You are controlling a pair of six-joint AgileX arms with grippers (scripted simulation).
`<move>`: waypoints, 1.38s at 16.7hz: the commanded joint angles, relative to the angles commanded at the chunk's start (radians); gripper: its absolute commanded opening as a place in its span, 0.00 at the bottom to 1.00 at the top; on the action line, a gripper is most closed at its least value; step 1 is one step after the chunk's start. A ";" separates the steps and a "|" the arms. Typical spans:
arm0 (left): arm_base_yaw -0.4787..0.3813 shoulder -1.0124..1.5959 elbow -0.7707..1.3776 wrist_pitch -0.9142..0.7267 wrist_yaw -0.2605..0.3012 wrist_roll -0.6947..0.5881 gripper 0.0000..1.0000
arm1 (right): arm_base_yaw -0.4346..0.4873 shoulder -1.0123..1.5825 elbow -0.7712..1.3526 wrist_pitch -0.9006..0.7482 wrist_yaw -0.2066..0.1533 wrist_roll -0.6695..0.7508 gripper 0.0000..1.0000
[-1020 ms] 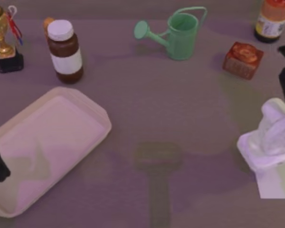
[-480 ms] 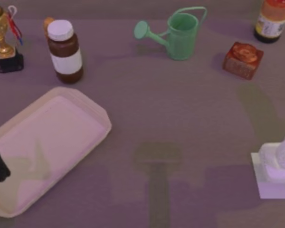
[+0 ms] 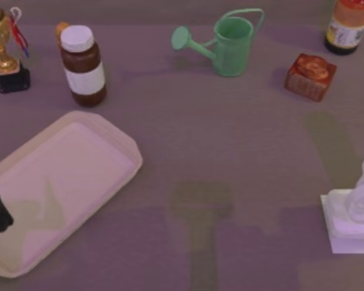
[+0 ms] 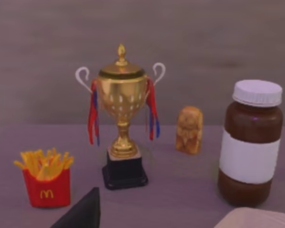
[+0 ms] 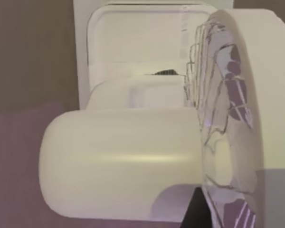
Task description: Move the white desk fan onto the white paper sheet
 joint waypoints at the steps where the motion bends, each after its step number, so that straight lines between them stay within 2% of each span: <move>1: 0.000 0.000 0.000 0.000 0.000 0.000 1.00 | 0.000 0.002 -0.014 0.014 0.000 0.000 0.00; 5: 0.000 0.000 0.000 0.000 0.000 0.000 1.00 | -0.001 0.003 -0.017 0.017 0.000 0.001 0.00; 18: 0.000 0.000 0.000 0.000 0.000 0.000 1.00 | -0.001 0.003 -0.017 0.017 0.000 0.001 0.98; 23: 0.000 0.000 0.000 0.000 0.000 0.000 1.00 | -0.001 0.003 -0.017 0.017 0.000 0.001 1.00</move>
